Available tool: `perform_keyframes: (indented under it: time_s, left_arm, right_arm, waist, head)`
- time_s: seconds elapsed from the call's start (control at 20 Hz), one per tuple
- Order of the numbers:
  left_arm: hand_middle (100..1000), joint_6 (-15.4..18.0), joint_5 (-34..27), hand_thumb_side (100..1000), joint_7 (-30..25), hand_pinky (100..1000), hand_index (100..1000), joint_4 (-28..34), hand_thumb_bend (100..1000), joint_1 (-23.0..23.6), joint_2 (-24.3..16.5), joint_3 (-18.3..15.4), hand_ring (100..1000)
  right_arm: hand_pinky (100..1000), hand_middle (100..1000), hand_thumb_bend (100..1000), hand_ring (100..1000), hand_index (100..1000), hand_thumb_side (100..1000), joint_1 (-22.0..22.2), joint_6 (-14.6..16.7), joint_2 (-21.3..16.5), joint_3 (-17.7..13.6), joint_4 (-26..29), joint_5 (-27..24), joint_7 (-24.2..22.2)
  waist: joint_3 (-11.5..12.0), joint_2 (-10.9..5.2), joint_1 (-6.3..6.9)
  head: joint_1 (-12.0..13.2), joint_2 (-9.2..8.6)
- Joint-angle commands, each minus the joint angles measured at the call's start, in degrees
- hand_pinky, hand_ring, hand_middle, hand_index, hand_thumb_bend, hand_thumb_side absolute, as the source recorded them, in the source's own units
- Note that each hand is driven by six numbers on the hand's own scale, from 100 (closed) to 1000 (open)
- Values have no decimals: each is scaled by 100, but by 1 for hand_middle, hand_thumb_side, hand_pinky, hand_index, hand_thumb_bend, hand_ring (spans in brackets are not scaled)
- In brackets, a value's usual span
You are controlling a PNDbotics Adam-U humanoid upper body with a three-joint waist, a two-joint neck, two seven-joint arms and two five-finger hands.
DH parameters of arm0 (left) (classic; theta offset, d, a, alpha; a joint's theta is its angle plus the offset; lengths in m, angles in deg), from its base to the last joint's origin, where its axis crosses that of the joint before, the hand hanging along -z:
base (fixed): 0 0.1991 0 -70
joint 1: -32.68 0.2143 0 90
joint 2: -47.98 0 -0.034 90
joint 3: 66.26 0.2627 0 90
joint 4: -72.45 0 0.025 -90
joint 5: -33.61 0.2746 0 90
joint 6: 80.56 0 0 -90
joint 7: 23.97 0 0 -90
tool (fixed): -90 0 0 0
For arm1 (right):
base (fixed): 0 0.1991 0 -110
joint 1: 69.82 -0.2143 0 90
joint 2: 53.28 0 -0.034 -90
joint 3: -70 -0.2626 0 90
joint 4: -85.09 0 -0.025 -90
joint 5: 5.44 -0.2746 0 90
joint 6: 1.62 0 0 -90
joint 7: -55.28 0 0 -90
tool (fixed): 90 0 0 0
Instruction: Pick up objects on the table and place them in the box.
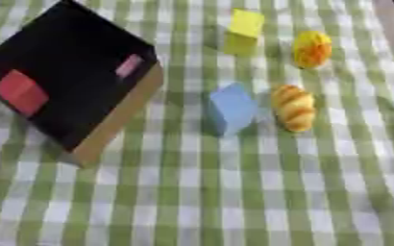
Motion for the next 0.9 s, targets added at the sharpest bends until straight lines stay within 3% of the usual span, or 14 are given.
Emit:
perform_keyframes:
  time_s: [0.05,0.4,0.9]
  left_arm:
    - [752,10,-32,699,3,787,818,88,399,-22,-177,-57,784]
    - [752,2,-30,699,-9,787,818,88,398,11,-177,-51,784]
    - [752,-5,-37,700,-59,788,819,88,397,37,-208,-19,784]
  right_arm:
    - [814,670,100,762,871,678,-51,-33,-228,-40,87,56,8]
    - [817,686,100,771,877,649,-69,-107,-335,42,87,171,-208]
    - [826,737,100,800,891,601,-134,-208,-701,335,87,736,-1274]
  waist:
    - [8,-108,21]
    - [16,-146,22]
    - [6,-227,3]
  head:
    - [-19,44]
    - [-25,82]
    - [-26,106]
